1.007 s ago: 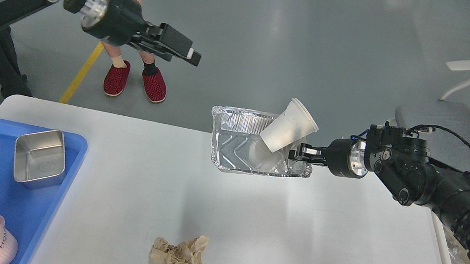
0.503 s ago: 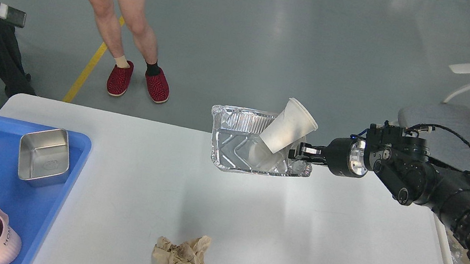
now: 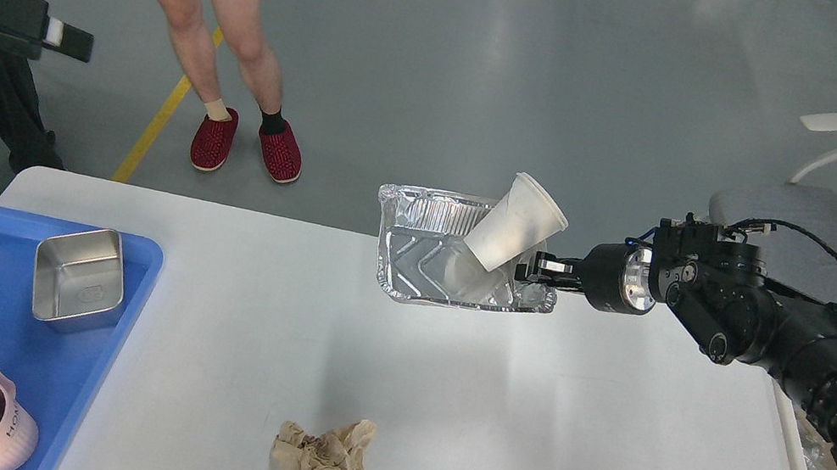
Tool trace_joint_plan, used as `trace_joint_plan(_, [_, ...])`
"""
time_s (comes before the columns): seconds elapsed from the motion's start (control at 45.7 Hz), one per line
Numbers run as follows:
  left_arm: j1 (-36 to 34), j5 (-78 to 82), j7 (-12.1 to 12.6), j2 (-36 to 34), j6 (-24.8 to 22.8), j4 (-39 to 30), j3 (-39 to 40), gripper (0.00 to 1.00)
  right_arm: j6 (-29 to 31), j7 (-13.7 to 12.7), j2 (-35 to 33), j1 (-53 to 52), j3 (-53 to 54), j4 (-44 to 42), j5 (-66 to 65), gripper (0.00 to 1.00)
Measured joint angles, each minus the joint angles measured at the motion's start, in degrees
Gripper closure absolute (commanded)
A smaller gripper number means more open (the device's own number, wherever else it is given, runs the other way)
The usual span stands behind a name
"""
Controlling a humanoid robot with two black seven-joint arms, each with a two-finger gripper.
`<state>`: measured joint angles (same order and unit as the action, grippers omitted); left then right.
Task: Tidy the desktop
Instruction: 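Withdraw the left gripper away from the tray, then reach the left gripper down to the crumpled brown paper and grasp it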
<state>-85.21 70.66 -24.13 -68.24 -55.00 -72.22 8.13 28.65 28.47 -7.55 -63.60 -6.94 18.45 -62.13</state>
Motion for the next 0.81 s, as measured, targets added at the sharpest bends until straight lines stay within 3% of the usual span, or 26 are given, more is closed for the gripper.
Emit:
trace_joint_plan(0.372, [11.40, 2.64, 2.17, 25.59, 0.00, -0.33, -1.69, 0.18, -0.15, 0.00, 0.02, 0.24, 0.00, -0.31, 0.01, 1.00])
trace_joint_plan(0.657, [20.24, 14.43, 2.82, 34.85, 0.10, 0.16, -3.54, 0.18, -0.18, 0.01, 0.05, 0.60, 0.00, -1.20, 0.00, 1.00])
trace_joint_plan(0.81, [24.65, 17.58, 3.81, 37.95, 3.04, 1.45, -3.60, 0.18, -0.31, 0.03, 0.22, 0.68, 0.00, -1.33, -0.01, 1.00])
